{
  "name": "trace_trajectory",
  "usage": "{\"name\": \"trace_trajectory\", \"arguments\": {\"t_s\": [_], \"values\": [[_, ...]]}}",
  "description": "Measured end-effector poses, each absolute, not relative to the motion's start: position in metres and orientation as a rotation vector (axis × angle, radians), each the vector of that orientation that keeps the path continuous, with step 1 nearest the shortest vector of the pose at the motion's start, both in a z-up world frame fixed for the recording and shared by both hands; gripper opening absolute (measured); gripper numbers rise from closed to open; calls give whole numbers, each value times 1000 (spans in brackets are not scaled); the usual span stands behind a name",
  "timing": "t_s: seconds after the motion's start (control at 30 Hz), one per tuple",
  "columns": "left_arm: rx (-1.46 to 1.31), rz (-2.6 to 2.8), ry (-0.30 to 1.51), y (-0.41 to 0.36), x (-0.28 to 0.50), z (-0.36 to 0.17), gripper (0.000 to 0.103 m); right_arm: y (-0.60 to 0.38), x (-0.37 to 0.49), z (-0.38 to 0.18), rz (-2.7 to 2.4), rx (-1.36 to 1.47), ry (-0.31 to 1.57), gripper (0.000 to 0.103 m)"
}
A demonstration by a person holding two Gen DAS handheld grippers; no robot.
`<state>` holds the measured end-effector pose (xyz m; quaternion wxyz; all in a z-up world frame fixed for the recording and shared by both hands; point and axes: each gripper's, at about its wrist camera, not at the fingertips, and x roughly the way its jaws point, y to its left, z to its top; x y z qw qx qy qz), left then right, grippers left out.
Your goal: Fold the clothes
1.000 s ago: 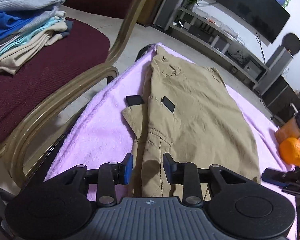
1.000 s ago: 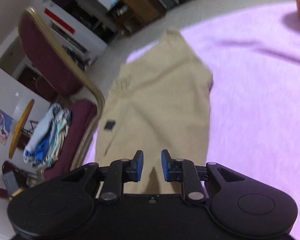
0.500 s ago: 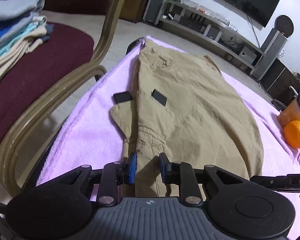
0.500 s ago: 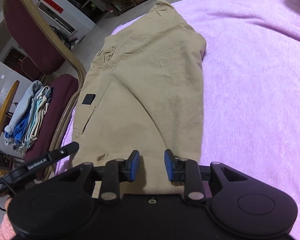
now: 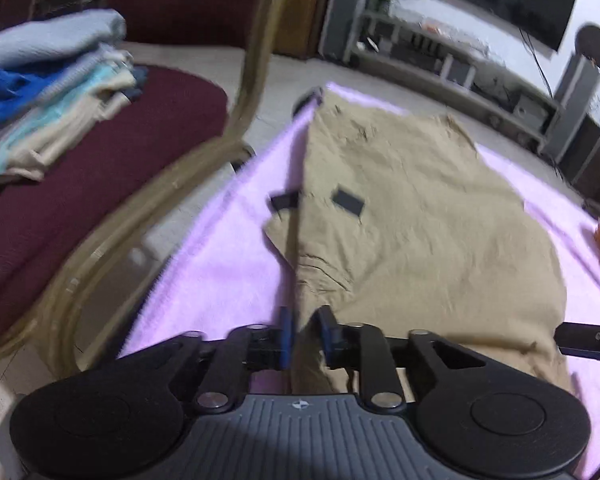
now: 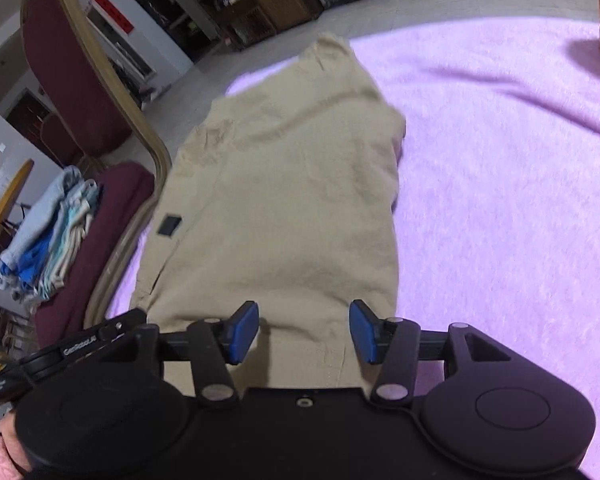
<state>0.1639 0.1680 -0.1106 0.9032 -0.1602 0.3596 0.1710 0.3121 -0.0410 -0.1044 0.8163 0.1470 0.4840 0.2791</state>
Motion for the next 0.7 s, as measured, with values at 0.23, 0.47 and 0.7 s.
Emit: {"name": "trace_trajectory", "arguments": {"t_s": [0.23, 0.47, 0.7], "values": [[-182, 42, 780, 132, 197, -104, 16, -32, 338, -106, 778, 434, 1045, 30], [-51, -91, 803, 125, 264, -128, 23, -8, 404, -156, 922, 544, 1204, 21], [-167, 101, 708, 188, 341, -134, 14, -38, 480, -164, 786, 666, 1037, 10]]}}
